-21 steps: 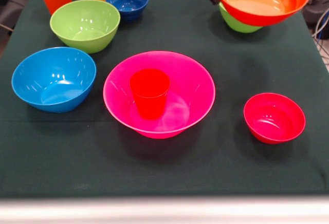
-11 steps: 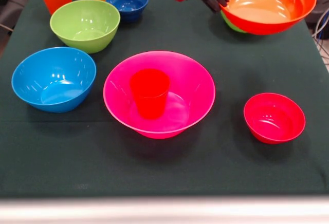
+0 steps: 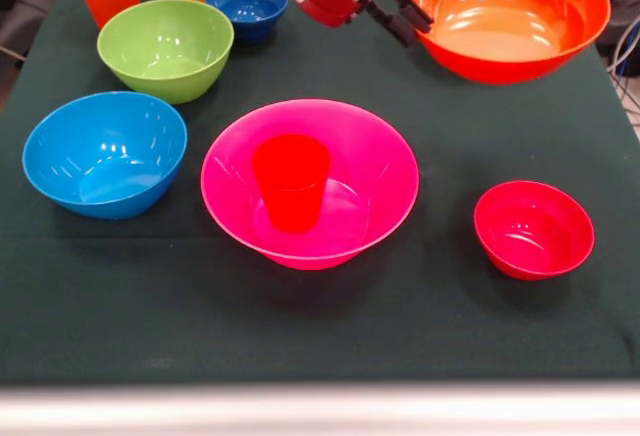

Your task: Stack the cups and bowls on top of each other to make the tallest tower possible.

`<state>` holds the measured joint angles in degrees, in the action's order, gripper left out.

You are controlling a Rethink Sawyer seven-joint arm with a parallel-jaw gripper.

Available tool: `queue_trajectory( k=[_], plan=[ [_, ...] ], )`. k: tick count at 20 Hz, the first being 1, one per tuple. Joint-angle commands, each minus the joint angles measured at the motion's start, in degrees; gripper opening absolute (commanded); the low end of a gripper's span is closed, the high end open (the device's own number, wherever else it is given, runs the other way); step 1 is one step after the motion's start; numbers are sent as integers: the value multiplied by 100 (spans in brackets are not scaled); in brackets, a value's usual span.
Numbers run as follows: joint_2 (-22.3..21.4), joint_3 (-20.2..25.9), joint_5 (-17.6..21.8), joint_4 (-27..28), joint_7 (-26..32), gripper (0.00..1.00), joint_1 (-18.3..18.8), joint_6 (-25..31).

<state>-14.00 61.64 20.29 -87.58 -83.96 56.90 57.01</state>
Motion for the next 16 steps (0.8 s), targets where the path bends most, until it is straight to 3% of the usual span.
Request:
queue_trajectory(
  k=[1, 16],
  plan=[
    [312, -26, 308, 1121, 2460, 0, -285, 951],
    [516, -300, 488, 2231, 3263, 0, -561, 1713]
  ],
)
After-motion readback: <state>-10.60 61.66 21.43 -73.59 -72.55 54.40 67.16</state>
